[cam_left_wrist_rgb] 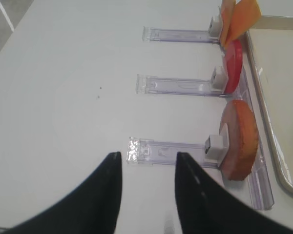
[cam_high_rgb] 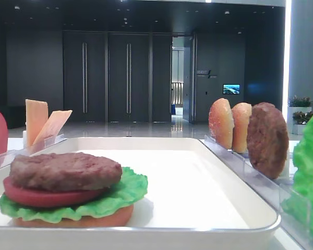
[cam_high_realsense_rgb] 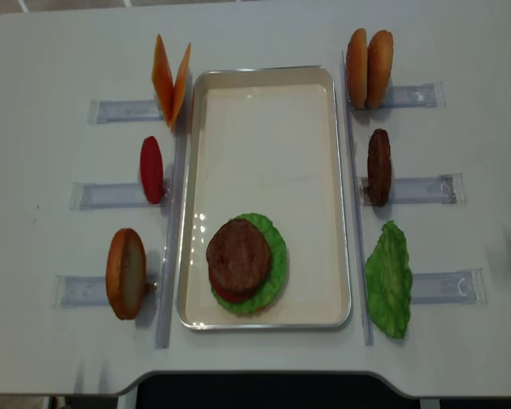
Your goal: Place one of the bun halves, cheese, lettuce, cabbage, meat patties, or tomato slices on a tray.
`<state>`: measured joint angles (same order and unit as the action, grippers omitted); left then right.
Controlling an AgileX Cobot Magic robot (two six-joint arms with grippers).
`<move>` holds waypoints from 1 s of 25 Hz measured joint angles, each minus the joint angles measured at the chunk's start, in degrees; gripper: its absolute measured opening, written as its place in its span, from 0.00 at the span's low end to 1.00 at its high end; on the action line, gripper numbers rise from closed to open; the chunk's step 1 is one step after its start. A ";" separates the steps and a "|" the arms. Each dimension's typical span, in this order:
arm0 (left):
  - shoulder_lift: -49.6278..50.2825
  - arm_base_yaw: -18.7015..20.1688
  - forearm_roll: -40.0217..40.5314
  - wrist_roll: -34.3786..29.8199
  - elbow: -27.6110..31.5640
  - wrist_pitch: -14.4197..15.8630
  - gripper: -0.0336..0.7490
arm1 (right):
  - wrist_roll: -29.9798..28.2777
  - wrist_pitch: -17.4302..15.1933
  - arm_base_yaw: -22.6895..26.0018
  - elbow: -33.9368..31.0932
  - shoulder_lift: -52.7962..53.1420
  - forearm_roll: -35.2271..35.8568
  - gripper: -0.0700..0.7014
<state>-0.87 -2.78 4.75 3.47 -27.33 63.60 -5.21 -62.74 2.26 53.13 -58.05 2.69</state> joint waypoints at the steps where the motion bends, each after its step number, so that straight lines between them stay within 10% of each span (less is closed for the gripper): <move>1: 0.00 0.00 0.00 0.00 0.00 0.00 0.40 | 0.21 -0.40 0.00 -1.02 2.31 0.00 0.64; 25: 0.00 0.00 0.05 0.00 0.00 0.00 0.40 | 7.52 -2.91 0.00 -23.95 54.14 0.00 0.64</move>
<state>-0.87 -2.78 4.80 3.47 -27.33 63.60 2.31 -65.65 2.26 29.18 -3.91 2.69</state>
